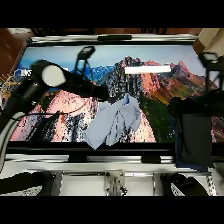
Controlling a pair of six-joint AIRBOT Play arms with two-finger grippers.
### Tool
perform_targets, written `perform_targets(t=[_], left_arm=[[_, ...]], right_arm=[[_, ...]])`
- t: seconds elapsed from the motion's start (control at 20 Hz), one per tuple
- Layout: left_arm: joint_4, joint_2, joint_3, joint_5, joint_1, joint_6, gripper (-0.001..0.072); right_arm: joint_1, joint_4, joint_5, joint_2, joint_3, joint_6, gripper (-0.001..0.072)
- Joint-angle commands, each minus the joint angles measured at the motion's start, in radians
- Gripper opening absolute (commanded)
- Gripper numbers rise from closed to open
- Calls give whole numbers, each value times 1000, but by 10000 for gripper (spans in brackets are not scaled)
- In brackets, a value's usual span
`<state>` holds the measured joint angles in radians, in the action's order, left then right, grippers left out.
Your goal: Fold the shirts.
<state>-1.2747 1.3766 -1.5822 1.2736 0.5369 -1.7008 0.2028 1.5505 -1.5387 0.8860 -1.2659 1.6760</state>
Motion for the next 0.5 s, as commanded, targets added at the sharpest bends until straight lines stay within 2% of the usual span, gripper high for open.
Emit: perform_targets(t=[0.0,0.1,0.25,0.3,0.45], left_arm=[[8,-118,125,257,-159,35,720],[12,-234,353,212,-179,16,720],[121,-364,700,30,-175,-46,710],[182,-380,792,-35,-175,-48,650],[311,-364,957,-197,-175,-35,652]], right_arm=[[0,-63,57,114,126,-84,627],[0,-145,63,229,146,-139,627],[0,-258,89,375,146,-191,627],[0,-280,97,412,146,-196,628],[0,-307,108,486,146,-212,627]])
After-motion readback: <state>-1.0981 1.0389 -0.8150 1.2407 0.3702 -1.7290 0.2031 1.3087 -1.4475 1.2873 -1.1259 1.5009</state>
